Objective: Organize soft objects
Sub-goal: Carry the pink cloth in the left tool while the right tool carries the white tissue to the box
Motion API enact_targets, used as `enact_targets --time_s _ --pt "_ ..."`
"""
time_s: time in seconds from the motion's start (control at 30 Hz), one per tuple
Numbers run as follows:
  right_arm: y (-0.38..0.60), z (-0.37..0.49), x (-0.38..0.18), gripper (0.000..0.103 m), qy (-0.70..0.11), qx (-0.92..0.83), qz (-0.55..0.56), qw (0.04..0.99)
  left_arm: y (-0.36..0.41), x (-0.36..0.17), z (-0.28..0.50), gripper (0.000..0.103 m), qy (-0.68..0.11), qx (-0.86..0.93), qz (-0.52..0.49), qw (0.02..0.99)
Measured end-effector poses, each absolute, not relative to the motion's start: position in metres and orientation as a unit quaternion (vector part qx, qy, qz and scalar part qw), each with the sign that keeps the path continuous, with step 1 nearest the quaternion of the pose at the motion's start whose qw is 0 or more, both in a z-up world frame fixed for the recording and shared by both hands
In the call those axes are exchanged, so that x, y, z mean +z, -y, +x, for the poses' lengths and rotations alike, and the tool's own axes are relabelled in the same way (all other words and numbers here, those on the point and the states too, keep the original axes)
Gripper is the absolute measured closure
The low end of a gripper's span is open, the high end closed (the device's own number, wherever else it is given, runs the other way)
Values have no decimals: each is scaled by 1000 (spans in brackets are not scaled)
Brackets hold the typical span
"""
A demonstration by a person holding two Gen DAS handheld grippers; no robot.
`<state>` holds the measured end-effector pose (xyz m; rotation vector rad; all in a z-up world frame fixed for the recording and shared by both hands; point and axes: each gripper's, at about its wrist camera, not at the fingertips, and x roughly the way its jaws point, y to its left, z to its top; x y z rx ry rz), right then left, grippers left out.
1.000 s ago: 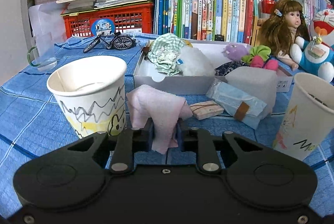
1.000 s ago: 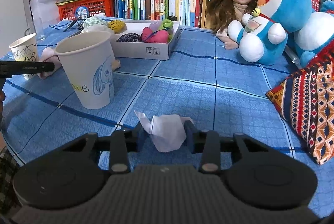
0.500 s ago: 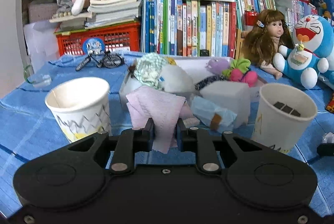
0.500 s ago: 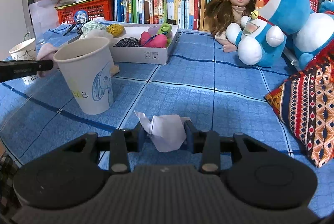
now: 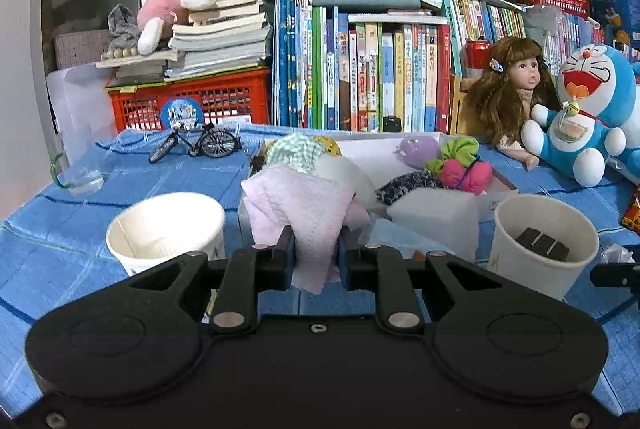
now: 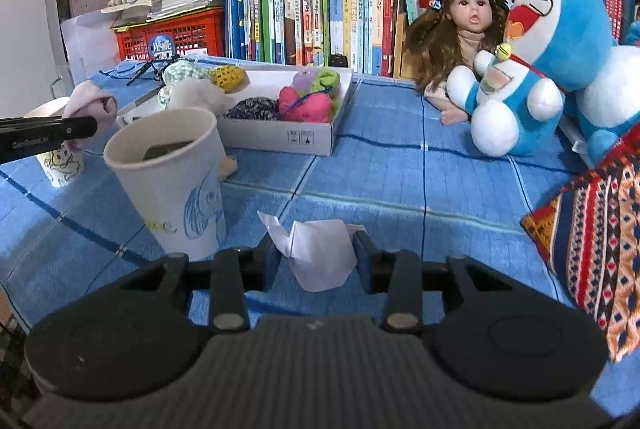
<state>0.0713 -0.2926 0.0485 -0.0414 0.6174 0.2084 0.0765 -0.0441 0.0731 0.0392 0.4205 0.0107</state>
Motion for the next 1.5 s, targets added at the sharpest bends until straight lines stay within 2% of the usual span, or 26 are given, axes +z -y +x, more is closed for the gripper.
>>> enact_targets --time_s 0.5,0.9,1.5 --pt "294 121 80 58 -263 105 -30 958 45 87 102 83 -207 -9 21 978" --pt "283 166 81 58 -267 143 -38 952 52 98 145 83 -193 -18 4 981" --pt "268 236 81 58 -278 194 -33 940 55 90 206 83 -217 -11 7 976"
